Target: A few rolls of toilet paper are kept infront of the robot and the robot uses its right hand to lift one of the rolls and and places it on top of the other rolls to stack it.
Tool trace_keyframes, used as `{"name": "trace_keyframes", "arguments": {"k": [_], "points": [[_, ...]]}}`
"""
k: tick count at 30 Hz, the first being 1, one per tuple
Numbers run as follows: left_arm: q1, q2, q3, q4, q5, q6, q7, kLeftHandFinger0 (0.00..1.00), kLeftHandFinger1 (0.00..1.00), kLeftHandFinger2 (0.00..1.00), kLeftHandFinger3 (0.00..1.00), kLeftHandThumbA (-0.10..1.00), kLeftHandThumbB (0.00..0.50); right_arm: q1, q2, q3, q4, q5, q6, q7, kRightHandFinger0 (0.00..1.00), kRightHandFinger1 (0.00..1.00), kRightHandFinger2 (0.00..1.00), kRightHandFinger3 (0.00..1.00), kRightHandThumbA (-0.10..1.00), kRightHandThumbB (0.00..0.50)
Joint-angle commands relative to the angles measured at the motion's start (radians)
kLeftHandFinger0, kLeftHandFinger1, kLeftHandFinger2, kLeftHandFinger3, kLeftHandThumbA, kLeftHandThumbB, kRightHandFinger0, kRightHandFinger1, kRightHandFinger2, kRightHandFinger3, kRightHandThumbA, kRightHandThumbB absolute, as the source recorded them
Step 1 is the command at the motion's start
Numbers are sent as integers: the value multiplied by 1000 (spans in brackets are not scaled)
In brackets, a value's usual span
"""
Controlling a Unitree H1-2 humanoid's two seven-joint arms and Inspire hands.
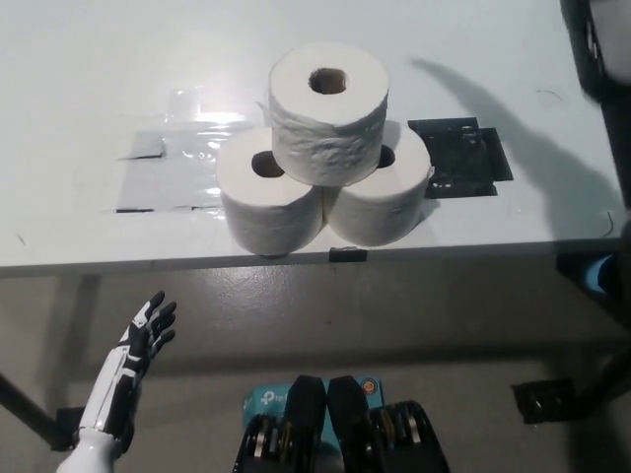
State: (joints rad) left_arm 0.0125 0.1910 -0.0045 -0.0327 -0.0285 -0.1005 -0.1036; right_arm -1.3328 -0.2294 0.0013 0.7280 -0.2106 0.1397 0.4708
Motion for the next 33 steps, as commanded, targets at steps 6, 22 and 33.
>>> {"name": "trace_keyframes", "arguments": {"k": [6, 22, 33], "points": [[-174, -8, 14, 105, -13, -65, 1, 1000, 1000, 1000, 1000, 1000, 69, 279, -102, -481, -1516, 369, 163, -276, 1000, 1000, 1000, 1000, 1000, 198], [-220, -12, 25, 143, -10, -57, 16, 1000, 1000, 1000, 1000, 1000, 109, 701, 157, -339, -1678, 247, -235, -426, 1000, 1000, 1000, 1000, 1000, 231], [-188, -2, 17, 133, -22, -72, -8, 1000, 1000, 1000, 1000, 1000, 82, 1211, 312, -251, -1547, 193, -358, -336, 1000, 1000, 1000, 1000, 1000, 175]]}}
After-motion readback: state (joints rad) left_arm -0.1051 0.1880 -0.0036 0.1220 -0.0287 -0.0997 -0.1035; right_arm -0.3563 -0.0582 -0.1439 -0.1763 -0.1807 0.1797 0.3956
